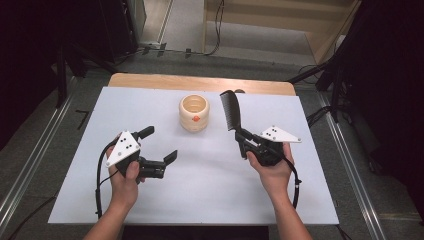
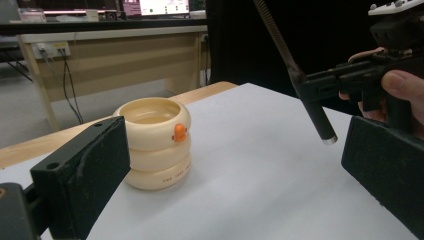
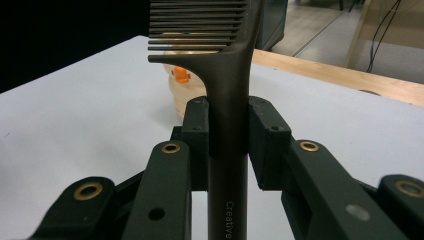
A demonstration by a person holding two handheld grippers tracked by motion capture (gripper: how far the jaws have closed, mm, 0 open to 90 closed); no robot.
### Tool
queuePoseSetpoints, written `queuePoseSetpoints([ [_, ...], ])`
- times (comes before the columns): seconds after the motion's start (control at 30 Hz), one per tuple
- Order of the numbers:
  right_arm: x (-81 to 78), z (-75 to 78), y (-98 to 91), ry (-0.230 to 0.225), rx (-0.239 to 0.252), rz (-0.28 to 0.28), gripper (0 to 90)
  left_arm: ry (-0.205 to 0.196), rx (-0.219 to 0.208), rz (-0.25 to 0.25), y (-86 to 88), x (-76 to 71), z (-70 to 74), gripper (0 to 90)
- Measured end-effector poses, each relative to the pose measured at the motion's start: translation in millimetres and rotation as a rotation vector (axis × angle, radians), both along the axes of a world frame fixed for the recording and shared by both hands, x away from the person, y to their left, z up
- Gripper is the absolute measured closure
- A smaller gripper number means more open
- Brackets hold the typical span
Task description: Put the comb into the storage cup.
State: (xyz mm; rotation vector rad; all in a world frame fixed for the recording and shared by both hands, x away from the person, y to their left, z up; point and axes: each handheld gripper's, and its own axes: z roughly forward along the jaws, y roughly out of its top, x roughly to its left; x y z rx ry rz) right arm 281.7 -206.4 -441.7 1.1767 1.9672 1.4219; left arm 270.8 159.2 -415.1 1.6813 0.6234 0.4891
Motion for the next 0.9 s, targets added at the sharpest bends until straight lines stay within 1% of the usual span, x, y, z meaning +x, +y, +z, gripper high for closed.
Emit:
queuePoseSetpoints([
  [0.07, -1.3, -1.3, 2.2, -0.007, 0.004, 0.003, 70.2, 0.001, 0.000, -0.004, -3.9, 1.3, 0.6, 0.0],
  [0.13, -1.9, -1.9, 3.9, -0.010, -0.003, 0.011, 70.2, 0.000, 0.004, -0.010, -7.3, 2.5, 1.4, 0.0],
  [0.23, -3.1, -2.6, 6.3, -0.013, -0.002, 0.018, 70.2, 0.002, -0.010, -0.019, -11.5, 4.6, 2.4, 0.0],
  [0.5, -7.2, -4.2, 15.5, -0.020, -0.008, 0.038, 70.2, 0.000, -0.027, -0.037, -23.6, 12.9, 10.8, 0.0],
  [0.53, -7.7, -4.0, 16.7, -0.026, -0.009, 0.042, 70.2, -0.001, -0.024, -0.042, -25.6, 14.1, 11.3, 0.0],
  [0.77, -11.1, -3.7, 23.1, -0.034, -0.015, 0.055, 70.2, 0.003, -0.024, -0.061, -36.7, 19.3, 11.6, 0.0],
  [0.9, -12.6, -3.2, 26.1, -0.039, -0.017, 0.062, 70.2, 0.010, -0.031, -0.070, -42.3, 22.4, 11.6, 0.0],
])
